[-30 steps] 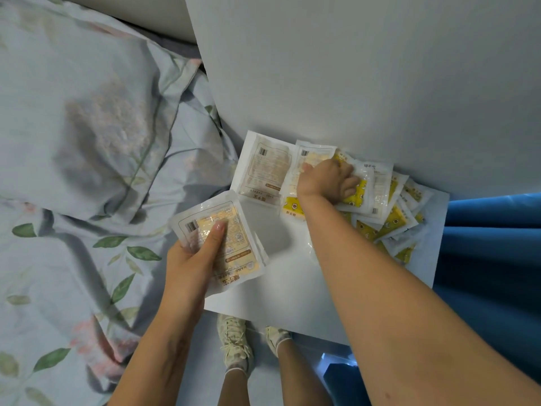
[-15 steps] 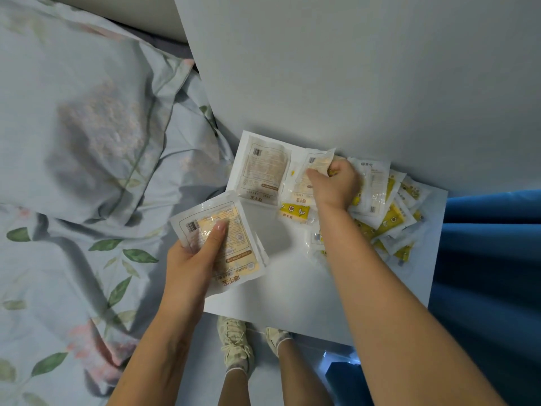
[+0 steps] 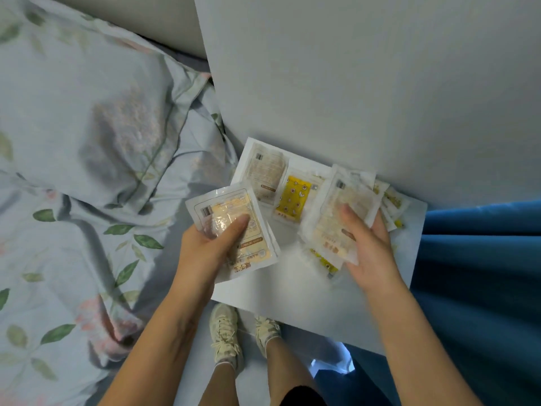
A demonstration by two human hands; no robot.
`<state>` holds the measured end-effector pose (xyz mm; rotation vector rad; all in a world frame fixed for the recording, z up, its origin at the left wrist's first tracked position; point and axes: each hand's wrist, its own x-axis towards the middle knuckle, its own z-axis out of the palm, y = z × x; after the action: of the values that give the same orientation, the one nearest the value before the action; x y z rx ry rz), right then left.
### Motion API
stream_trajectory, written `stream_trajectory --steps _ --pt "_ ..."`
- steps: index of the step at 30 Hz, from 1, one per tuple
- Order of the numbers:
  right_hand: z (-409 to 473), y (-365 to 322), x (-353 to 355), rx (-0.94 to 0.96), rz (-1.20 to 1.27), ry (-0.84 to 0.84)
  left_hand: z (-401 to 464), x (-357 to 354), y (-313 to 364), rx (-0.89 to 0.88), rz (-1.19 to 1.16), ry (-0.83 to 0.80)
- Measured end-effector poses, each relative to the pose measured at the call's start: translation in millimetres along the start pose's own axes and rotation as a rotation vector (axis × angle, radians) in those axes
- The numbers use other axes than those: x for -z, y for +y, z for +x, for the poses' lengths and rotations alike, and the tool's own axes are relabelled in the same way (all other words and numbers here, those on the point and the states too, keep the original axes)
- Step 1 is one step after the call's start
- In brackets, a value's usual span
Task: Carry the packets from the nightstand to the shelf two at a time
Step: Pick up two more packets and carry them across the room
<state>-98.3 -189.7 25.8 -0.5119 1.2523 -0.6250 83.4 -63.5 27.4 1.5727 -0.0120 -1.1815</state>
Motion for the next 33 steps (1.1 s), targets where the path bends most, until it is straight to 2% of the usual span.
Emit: stream_trajectory --steps 5,8,16,23,27,33 --pt "-65.1 -43.3 -31.9 -0.069 -0.07 -0.238 -68.5 -1.3 63.7 -0.152 0.035 0.003" --pt "-118.5 -70.0 -59.8 -0.071 -0.12 -0.359 -123.1 10.3 104.4 -0.238 0.008 0.081" --pt "-260.3 -89.0 -128.1 0.079 -0.531 -0.659 -280.7 83.5 150.6 -0.396 -0.019 0.334" --pt "-398.0 -21.3 -168.2 0.131 -0.766 -0.941 -448.7 187.6 96.1 -0.422 -0.198 0.653" --pt "-494.2 48.1 -162.9 0.143 -0.865 -1.122 -562.0 233.0 26.8 -0.422 -0.342 0.84" --pt "-641.4 161.1 -136.5 0.01 -1.026 -1.43 -726.9 278.5 -91.9 -0.415 -0.583 1.144"
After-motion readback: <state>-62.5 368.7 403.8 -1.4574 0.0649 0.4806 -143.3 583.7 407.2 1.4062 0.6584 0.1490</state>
